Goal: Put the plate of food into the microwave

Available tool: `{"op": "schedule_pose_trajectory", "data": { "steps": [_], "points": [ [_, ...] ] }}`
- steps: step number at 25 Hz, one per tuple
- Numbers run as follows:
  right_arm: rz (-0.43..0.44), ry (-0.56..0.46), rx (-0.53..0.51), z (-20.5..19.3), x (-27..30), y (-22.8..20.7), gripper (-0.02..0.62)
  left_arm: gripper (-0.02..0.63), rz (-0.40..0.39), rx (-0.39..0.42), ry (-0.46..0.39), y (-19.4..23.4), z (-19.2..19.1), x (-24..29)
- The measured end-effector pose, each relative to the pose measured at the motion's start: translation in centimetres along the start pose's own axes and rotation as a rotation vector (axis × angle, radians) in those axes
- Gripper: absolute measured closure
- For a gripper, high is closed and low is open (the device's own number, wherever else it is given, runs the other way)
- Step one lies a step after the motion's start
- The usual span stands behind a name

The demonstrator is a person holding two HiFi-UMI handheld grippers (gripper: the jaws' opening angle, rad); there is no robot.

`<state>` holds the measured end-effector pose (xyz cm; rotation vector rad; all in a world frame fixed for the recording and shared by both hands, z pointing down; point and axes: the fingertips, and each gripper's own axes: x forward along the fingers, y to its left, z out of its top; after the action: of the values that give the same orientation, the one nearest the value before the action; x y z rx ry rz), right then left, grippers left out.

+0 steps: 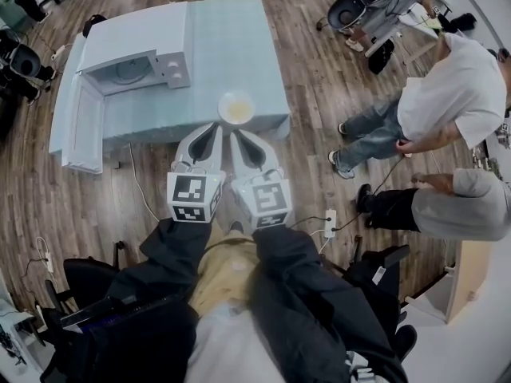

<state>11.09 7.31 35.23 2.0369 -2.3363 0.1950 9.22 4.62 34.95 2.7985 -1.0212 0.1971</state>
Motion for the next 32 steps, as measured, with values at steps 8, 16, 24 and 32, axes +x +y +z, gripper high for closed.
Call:
{"op": "schedule_pose_trajectory", "data": {
  "steps": [8,16,24,32],
  "points": [
    [-0.019,0.016,0.012,0.6,8.2,-1.6,0.597,0.609,-0.007,-0.011,0.026,6.7,0.9,5.5],
    [-0.070,0.081,0.039,-1.5,14.5,-3.0,0.596,0.609,-0.041,-0.029,0.088,11.5,-0.9,9.4],
    [-0.114,0.182,0.089,-5.8,16.6,-4.8,0.596,0.609,-0.073,-0.047,0.178,12.7,-4.7,12.1],
    [-0.102,0.315,0.160,-11.6,16.9,-8.2,0.596,0.609,-0.042,-0.102,0.319,11.7,-10.8,15.3]
  ]
}}
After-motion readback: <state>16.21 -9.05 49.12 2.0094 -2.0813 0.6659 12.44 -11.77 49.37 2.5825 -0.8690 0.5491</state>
